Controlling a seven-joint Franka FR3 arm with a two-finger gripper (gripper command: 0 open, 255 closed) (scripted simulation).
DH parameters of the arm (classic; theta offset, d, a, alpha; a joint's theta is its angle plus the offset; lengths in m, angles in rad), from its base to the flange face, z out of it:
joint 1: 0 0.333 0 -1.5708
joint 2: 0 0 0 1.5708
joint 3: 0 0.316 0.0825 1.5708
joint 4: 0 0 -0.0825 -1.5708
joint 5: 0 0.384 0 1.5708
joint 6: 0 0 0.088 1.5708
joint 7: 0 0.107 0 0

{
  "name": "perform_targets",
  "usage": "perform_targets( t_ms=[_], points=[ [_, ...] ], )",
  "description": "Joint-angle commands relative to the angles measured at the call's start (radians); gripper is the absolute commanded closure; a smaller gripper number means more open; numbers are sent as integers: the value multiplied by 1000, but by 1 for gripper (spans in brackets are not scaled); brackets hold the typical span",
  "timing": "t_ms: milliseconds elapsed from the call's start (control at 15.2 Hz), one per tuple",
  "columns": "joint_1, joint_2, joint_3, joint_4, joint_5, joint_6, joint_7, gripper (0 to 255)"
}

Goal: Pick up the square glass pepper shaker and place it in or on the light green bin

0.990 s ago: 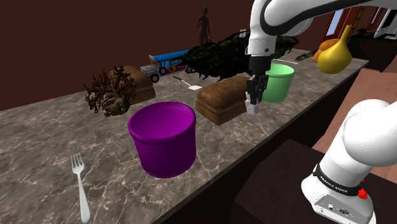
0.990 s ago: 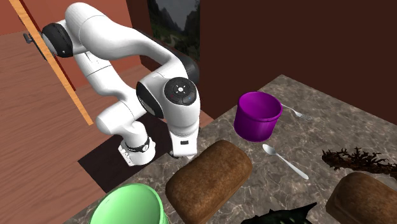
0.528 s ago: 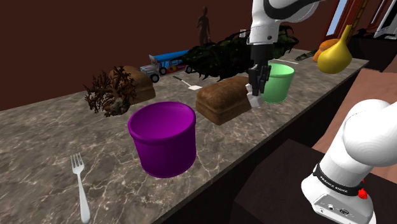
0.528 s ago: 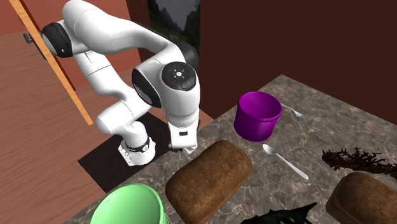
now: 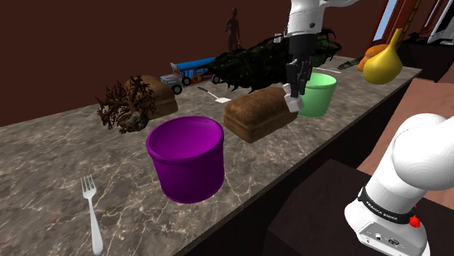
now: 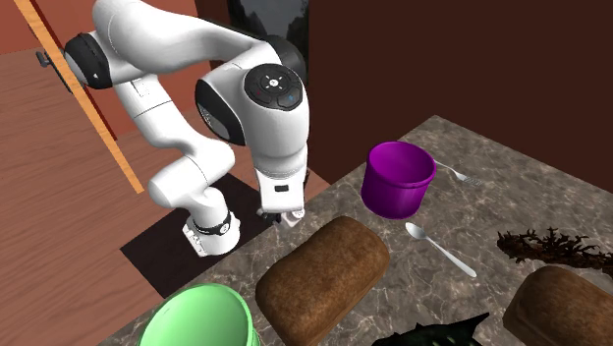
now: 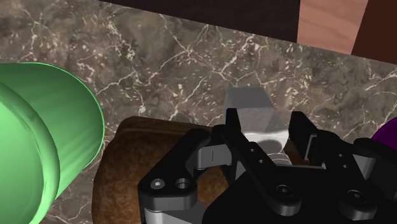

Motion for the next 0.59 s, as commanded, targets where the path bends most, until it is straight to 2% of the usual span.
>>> perform_targets(
  t_ms=[0,528],
  points=[
    [1,5,0,32,1,-27,5,255],
    [3,25,-2,156,2,-129,18,255]
  ],
)
